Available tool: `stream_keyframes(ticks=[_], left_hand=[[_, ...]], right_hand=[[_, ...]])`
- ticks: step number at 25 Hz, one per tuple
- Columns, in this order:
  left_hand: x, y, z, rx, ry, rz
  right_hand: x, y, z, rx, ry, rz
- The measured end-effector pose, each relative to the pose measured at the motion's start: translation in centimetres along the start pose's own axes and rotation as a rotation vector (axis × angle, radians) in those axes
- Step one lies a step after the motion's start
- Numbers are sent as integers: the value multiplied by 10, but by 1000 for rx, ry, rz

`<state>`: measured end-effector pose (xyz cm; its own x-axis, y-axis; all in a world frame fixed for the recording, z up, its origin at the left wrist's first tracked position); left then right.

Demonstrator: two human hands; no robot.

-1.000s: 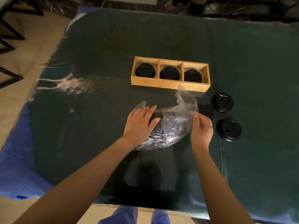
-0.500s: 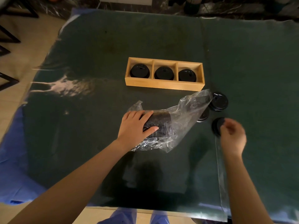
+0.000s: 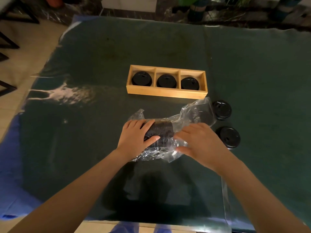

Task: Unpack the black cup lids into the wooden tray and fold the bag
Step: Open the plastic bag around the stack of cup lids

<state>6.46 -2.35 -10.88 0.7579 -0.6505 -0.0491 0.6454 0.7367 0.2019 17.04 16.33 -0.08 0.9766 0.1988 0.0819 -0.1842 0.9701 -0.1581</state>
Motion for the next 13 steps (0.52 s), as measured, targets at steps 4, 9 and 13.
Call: stream_keyframes(ticks=[4,9,13], left_hand=[[-1,-2,0,8,-2,3],[-2,-3,0,-7,0,-11],[-2,-3,-1,-14,-8,-20]], right_hand=[[46,38,-20,-69,179,24],[98,69,-70,-133,173,-107],[113,72,-119,-237,76,-179]])
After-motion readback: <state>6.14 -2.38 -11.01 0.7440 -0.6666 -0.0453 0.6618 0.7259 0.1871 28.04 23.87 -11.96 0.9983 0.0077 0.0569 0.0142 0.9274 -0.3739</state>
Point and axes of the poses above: each hand's wrist, its own x-axis away from the middle knuckle, its own z-axis out of the back of the hand, y = z × x, the point moved 1 cm from there along -x, towards the middle knuckle, and after that the axes turned 3 degrees about y, right-handed, at the moved point
